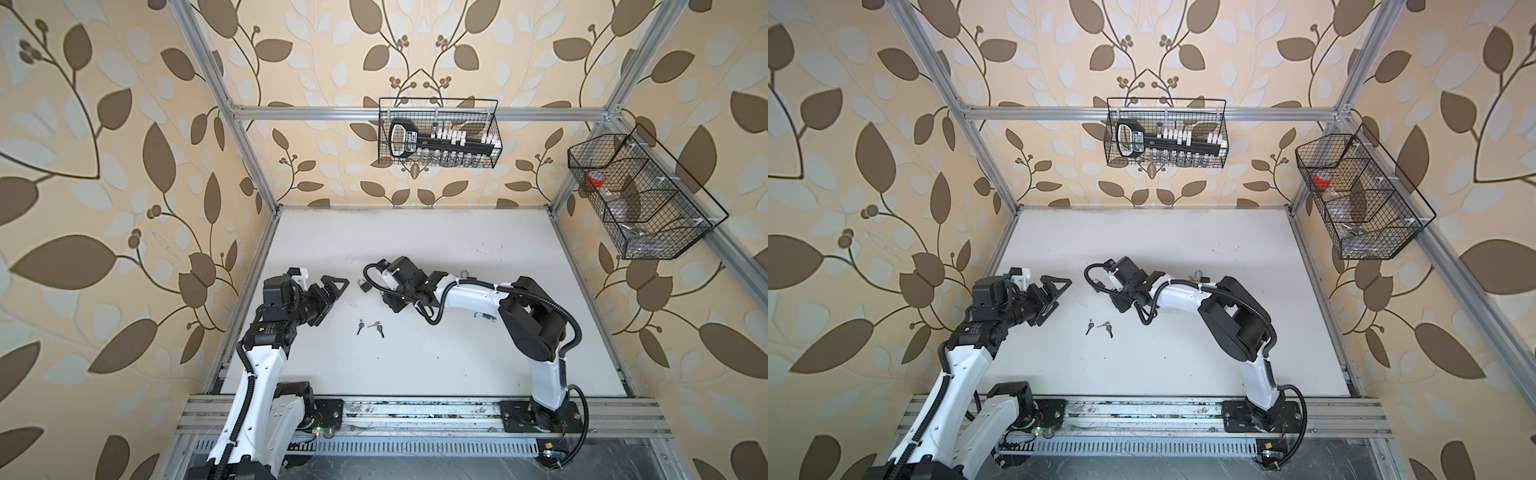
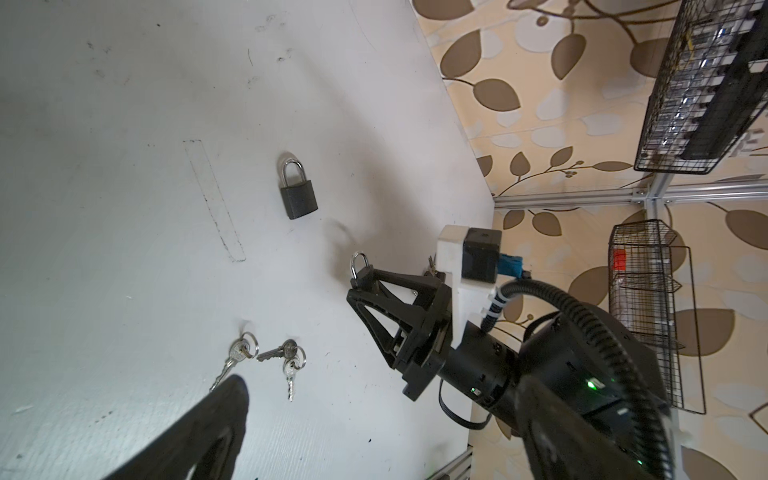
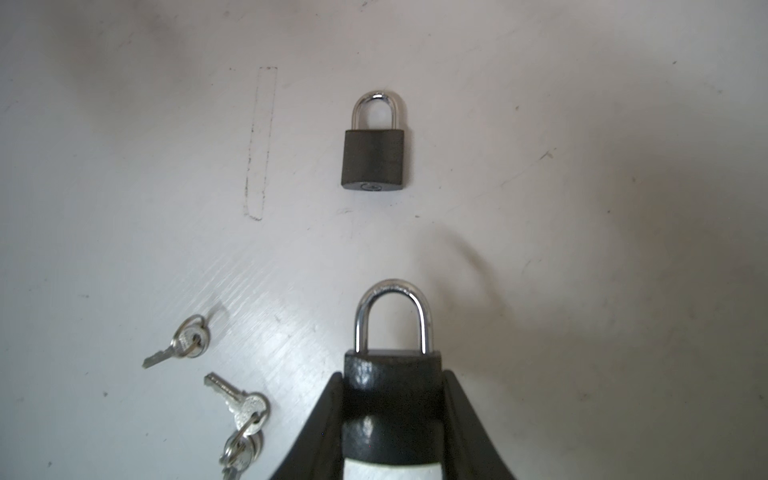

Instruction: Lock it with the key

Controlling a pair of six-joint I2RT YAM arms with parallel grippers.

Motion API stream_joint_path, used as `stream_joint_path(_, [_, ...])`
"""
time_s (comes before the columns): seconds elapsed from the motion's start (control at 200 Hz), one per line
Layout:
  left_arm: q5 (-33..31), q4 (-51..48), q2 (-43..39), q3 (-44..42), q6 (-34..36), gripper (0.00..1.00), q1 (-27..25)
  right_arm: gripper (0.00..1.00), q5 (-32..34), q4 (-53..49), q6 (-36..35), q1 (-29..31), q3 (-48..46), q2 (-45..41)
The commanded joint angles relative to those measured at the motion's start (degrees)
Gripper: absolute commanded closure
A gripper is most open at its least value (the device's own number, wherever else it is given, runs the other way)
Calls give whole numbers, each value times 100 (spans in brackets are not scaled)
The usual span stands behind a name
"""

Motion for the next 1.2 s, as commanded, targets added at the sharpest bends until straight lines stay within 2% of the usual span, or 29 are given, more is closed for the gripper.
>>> stream_joint_path(0.0, [619, 631, -75, -145, -281, 1, 229, 100, 91, -306, -136, -60, 509, 277])
stream_joint_path(0.105, [868, 902, -89, -247, -357, 1, 397, 100, 90, -531, -227, -96, 882, 546])
stream_joint_path(0.435, [1027, 719, -135, -171, -296, 1, 577, 100, -71, -968, -295, -114, 1591, 1143])
stream_joint_path(1.195, [1107, 656, -109, -76, -223, 1, 599, 91, -14, -1024, -335, -251, 1819, 1529])
